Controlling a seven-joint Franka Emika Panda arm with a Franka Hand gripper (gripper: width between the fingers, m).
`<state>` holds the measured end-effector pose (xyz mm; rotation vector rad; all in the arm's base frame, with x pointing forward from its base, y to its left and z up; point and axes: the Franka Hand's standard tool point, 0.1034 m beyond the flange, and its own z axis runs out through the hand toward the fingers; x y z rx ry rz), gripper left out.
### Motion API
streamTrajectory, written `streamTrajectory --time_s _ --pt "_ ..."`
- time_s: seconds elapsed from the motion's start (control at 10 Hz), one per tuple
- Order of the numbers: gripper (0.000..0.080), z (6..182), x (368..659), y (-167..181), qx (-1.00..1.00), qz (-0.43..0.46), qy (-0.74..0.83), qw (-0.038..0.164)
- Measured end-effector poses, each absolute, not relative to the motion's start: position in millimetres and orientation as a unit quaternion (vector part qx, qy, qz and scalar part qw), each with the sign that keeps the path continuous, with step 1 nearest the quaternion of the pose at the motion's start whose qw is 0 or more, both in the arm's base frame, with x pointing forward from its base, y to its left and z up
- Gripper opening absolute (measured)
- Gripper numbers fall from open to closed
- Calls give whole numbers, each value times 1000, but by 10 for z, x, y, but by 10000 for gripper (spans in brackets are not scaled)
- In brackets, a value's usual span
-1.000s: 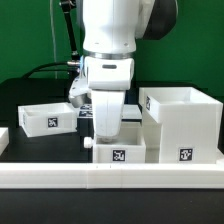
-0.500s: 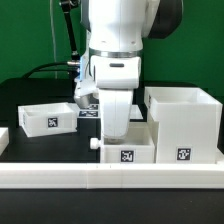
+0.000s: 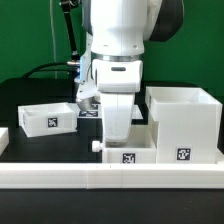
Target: Assemble drawer
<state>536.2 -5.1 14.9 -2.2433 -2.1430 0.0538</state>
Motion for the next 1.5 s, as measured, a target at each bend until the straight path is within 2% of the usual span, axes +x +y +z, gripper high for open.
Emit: streamTrajectory --time_s 0.1,0.3,0.6,1.1,1.5 --pt "42 151 5392 -53 -723 8 -691 10" --pt "42 138 5390 -55 -723 2 -691 6" --pt "42 119 5359 -50 -723 4 -691 6" --pt "42 105 5354 -55 -715 10 -699 -9" --pt "42 114 5355 -95 -717 10 -697 -8"
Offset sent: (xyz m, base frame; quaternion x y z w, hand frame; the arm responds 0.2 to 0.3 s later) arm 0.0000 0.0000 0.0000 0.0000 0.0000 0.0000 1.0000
